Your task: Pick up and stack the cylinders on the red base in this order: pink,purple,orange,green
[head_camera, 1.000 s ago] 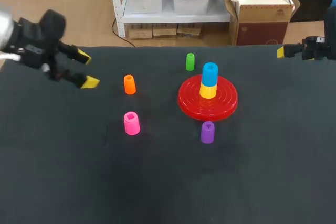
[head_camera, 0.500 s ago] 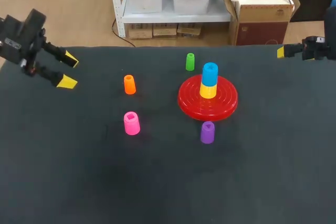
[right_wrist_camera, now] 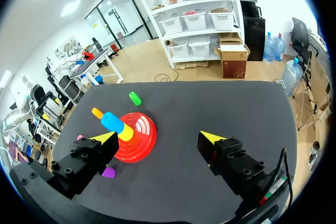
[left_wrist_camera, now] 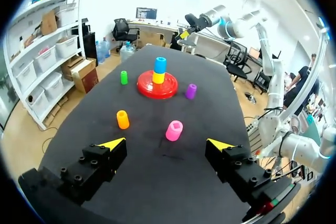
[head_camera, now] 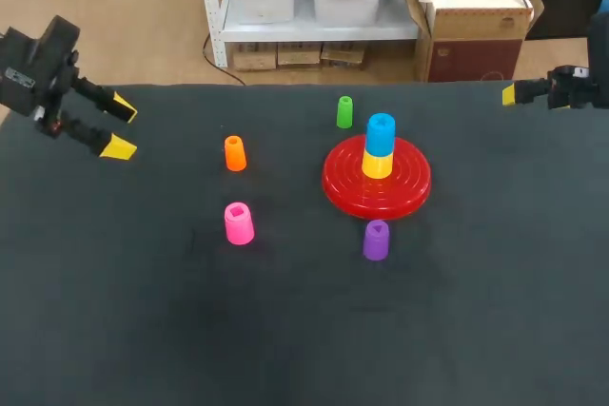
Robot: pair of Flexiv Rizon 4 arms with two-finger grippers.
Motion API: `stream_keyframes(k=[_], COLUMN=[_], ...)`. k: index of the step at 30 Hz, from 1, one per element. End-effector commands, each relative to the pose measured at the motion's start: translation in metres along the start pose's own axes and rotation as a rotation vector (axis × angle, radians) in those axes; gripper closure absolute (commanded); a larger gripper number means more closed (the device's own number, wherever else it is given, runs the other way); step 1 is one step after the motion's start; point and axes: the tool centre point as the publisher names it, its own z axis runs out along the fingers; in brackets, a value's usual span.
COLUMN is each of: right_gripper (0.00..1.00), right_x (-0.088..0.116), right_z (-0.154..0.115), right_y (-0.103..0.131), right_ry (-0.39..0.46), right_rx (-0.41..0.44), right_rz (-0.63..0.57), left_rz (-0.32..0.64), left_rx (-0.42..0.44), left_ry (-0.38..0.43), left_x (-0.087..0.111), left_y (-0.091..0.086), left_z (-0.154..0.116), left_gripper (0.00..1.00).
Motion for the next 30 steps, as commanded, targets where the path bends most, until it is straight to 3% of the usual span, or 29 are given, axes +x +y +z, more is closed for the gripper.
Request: stream_keyframes(k=[1, 7, 10, 30], right_gripper=[0.00, 0.00, 0.00, 0.00], right_x=[0.0005, 0.0005, 0.0005, 0.0005], right_z=[0.0003, 0.0003, 0.0003, 0.0003], right_y=[-0.0008, -0.0008, -0.0008, -0.0008], right_ry=[-0.001, -0.001, -0.001, -0.001], right_rx=[-0.004, -0.004, -0.004, -0.004], right_rz=[-0.001, -0.001, -0.001, -0.001], left_rz=[-0.014, -0.044, -0.137, -0.137], left_rx=[-0.026, -0.045, -0.050, -0.050], left_ry=[-0.004, -0.009, -0.098, -0.098], left_x=[-0.0002, 0.0014, -0.0048, -0.0048], left_y=[-0.0075, -0.0055, 0.0001, 0.0001], left_z=[0.0014, 0.0051, 0.0030, 0.0030], left_gripper=[0.00, 0.00, 0.00, 0.00])
